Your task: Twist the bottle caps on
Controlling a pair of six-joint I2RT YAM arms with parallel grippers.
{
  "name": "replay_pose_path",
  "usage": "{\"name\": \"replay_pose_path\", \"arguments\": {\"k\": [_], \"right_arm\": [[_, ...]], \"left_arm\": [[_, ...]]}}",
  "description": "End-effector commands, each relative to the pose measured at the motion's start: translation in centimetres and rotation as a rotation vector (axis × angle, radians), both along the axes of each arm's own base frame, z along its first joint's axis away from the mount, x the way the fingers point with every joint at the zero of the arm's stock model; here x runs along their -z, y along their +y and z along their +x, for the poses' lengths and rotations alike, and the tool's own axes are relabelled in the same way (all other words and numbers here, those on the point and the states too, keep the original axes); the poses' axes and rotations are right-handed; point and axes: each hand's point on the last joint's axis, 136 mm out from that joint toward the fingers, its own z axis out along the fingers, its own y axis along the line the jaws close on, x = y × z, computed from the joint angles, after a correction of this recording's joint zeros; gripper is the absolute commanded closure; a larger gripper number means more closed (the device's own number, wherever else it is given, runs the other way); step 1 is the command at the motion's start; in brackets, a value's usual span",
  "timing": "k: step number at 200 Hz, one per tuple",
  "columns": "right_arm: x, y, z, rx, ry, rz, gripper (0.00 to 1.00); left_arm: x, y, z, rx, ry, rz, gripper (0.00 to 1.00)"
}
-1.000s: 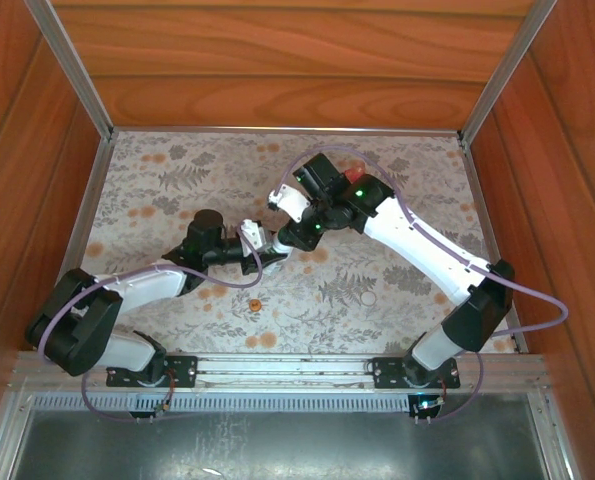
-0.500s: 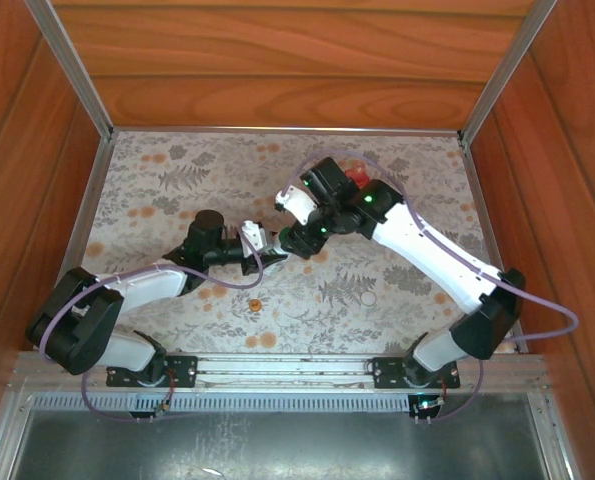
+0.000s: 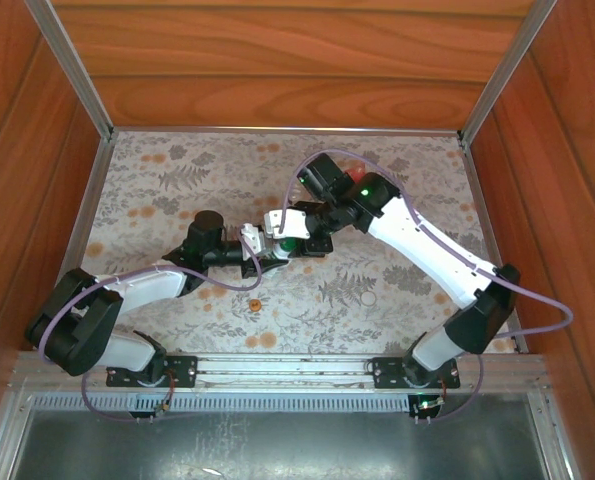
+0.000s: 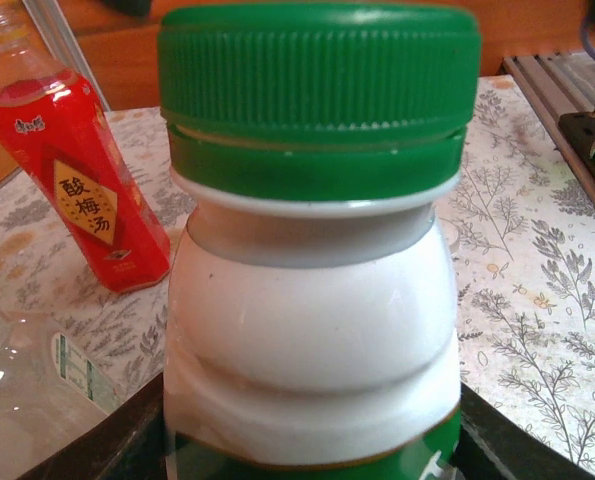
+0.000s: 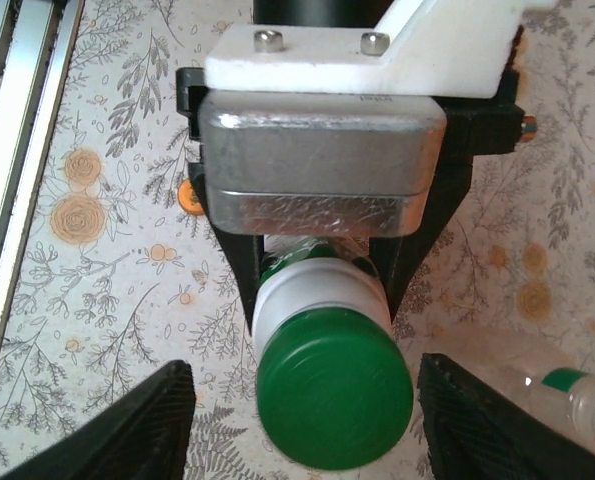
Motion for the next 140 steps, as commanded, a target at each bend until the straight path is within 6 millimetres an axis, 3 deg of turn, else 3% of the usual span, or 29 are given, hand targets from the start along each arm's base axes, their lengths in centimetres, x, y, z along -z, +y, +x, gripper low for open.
{"name": "replay_pose_path", "arguments": {"k": [1, 52, 76, 95, 126, 140], "right_arm": [[0.2, -0.1, -0.1, -0.058, -0.012, -0.021, 0.41], [0.4, -0.3, 0.0, -0.026, 0.031, -0.02, 0.62], [0.4, -0.2, 0.1, 0.035, 0.07, -0.008, 0.66], [0.5, 0.0, 0.4, 0.182, 0.152, 0.014, 0.75], [0.9, -0.1, 2.2, 0.597, 0.293, 0.073, 0.8], [1.4, -0.5, 3.1, 0.814, 0.357, 0.121, 0.87]], "left_arm": [[-0.5, 0.0, -1.0, 0.045, -0.006, -0.015, 0.48], [-0.6, -0.2, -0.9, 0.049, -0.002, -0.016, 0.48], [-0.5, -0.2, -0.5, 0.034, -0.005, -0.011, 0.48], [-0.7, -0.2, 0.2, 0.001, -0.02, -0.005, 0.48], [-0.7, -0.1, 1.0, -0.031, -0.042, 0.006, 0.48], [-0.7, -0.2, 1.2, -0.033, -0.044, 0.008, 0.48]]}}
